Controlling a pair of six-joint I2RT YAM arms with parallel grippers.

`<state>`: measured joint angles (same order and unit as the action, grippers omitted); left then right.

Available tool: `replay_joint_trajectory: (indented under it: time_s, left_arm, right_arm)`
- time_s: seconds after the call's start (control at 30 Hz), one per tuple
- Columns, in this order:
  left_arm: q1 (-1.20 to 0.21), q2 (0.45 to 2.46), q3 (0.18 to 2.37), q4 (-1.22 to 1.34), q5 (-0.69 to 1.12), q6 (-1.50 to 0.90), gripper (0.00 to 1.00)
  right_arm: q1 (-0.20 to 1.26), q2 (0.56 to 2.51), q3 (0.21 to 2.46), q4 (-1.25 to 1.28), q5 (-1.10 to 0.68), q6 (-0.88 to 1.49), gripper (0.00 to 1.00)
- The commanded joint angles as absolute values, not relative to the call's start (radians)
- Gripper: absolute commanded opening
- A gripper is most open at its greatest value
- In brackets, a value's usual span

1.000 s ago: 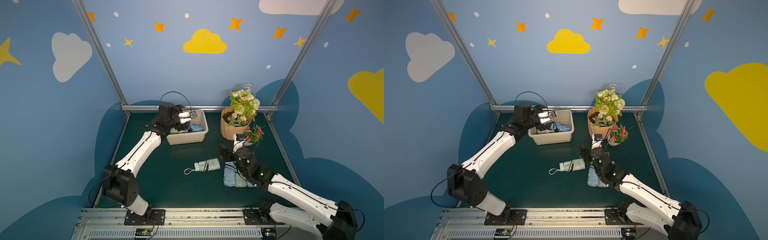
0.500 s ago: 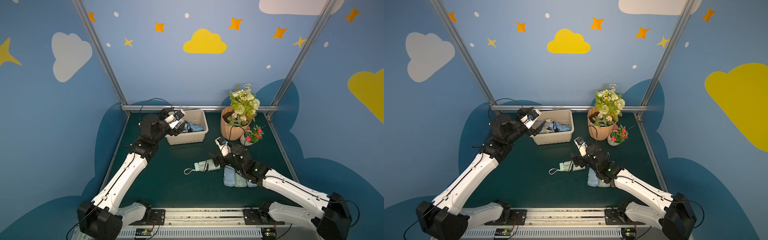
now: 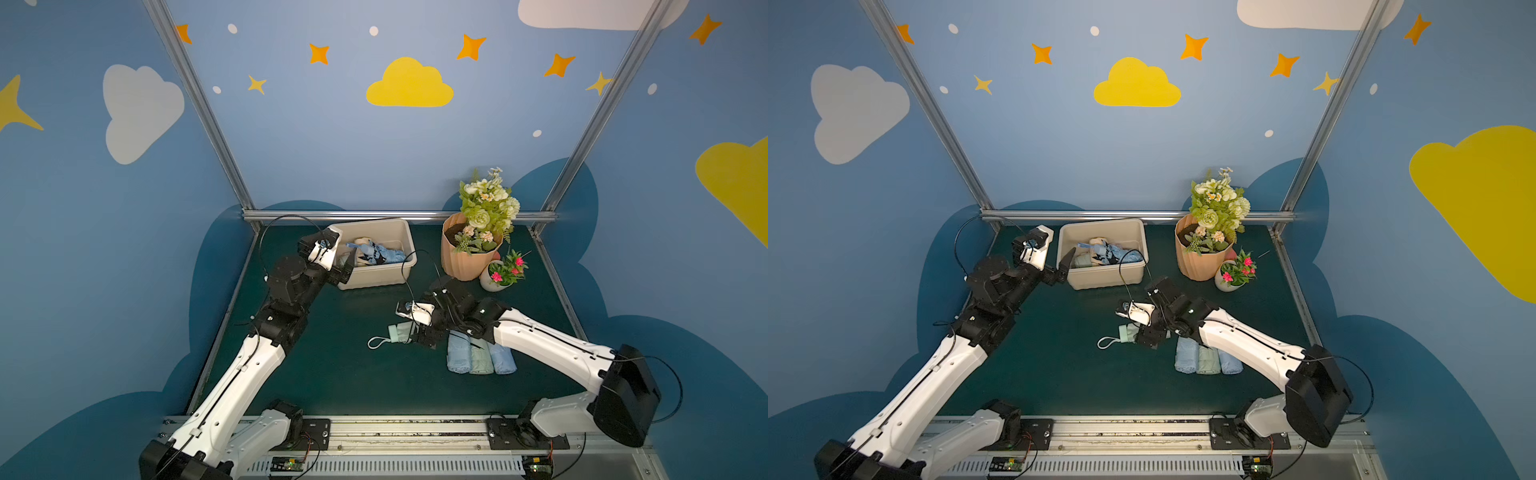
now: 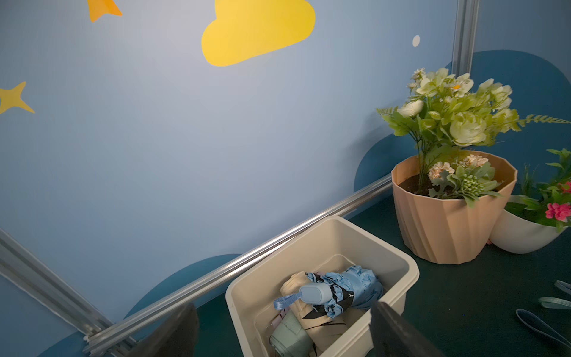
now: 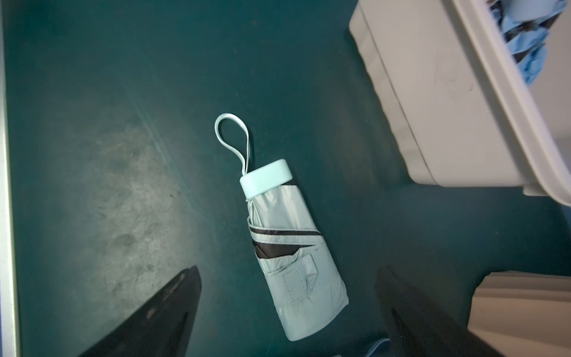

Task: Put the umbrella into the storage box
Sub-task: Pick up the umbrella from the center of the board.

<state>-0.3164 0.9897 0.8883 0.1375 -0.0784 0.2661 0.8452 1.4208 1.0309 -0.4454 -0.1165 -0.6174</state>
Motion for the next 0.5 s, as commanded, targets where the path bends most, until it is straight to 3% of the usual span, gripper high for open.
replay_joint_trajectory:
  time_s: [0.0, 0.47]
  left_arm:
    - [-0.304, 0.957, 0.866, 0.177, -0.16, 0.189, 0.92]
    - [-0.242, 0.87, 0.762, 0.189, -0.248, -0.066, 0.94]
  right_arm:
    - [0.839, 1.463, 1.078, -0.531, -0.137, -0.718, 0.94]
    - [0.831, 1.662, 1.183, -0.612, -0.094, -0.826, 0.94]
